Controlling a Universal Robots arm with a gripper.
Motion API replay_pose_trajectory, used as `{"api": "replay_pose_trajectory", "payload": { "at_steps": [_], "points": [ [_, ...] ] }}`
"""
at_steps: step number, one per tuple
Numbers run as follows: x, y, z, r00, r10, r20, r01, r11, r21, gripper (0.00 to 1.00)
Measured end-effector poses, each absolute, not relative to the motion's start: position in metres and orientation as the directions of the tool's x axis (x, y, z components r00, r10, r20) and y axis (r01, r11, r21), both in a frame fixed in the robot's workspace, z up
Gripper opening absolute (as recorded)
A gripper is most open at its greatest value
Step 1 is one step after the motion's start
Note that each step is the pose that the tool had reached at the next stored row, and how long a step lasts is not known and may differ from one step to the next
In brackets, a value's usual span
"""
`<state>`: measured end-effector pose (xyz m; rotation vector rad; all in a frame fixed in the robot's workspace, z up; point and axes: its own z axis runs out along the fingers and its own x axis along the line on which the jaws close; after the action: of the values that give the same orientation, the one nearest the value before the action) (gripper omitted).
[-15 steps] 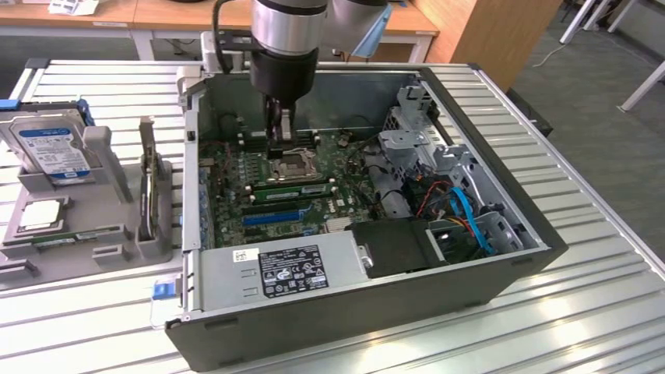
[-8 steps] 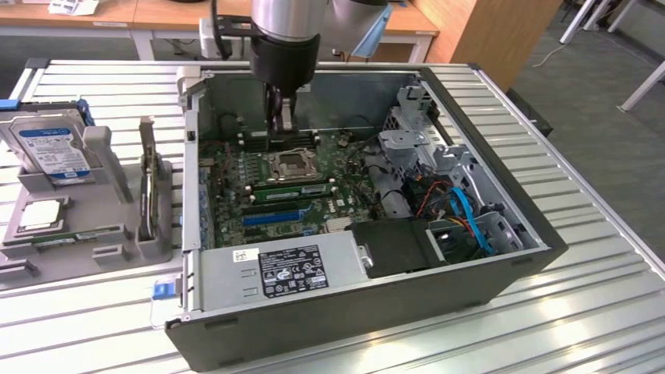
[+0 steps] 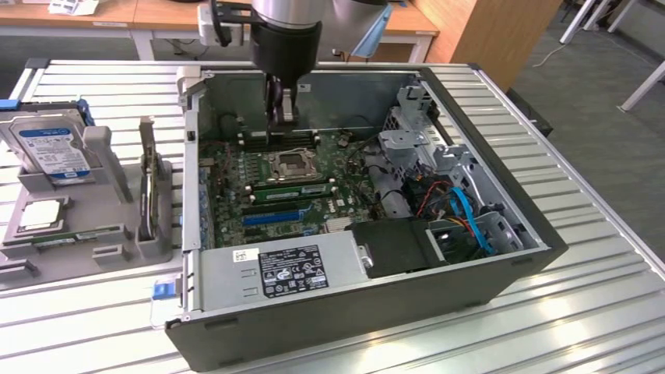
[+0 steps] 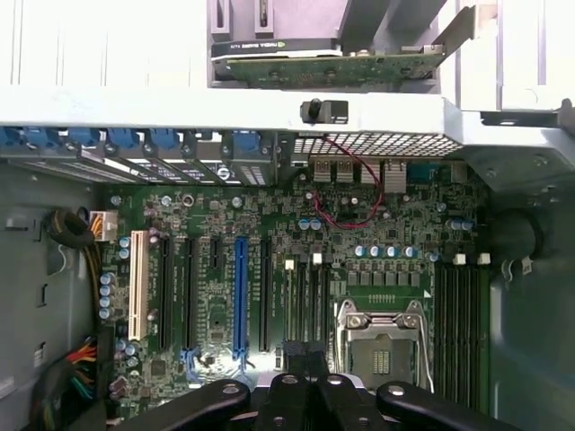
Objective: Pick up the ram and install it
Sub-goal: 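Press down the ram until it locks into place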
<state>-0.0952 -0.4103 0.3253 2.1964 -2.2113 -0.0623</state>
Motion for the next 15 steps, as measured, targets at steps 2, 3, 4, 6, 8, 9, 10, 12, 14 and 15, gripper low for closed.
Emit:
{"api": "replay_pose_trajectory", "payload": {
  "at_steps": [2, 3, 4, 6, 8, 9, 10, 12, 14, 15],
  "points": [
    [-0.0952, -0.4103, 0.3276, -0.007, -1.0, -0.011, -0.999, 0.006, 0.045, 0.1],
    [-0.0952, -0.4103, 0.3286, -0.007, -1.0, -0.011, -0.999, 0.007, 0.045, 0.1],
    [-0.0952, -0.4103, 0.3297, -0.007, -1.0, -0.011, -0.999, 0.007, 0.045, 0.1],
    [-0.0952, -0.4103, 0.3309, -0.007, -1.0, -0.011, -0.999, 0.007, 0.045, 0.1],
    [-0.0952, -0.4103, 0.3309, -0.007, -1.0, -0.011, -0.999, 0.007, 0.045, 0.1],
    [-0.0952, -0.4102, 0.3309, -0.007, -1.0, -0.011, -0.999, 0.007, 0.045, 0.1],
    [-0.0952, -0.4102, 0.331, -0.007, -1.0, -0.011, -0.999, 0.007, 0.045, 0.1],
    [-0.0949, -0.4103, 0.331, -0.007, -1.0, -0.011, -0.999, 0.006, 0.045, 0.1],
    [-0.0935, -0.4103, 0.3311, -0.007, -1.0, -0.011, -0.999, 0.006, 0.046, 0.1],
    [-0.0922, -0.4102, 0.331, -0.007, -1.0, -0.011, -0.999, 0.007, 0.045, 0.1]
  ]
}}
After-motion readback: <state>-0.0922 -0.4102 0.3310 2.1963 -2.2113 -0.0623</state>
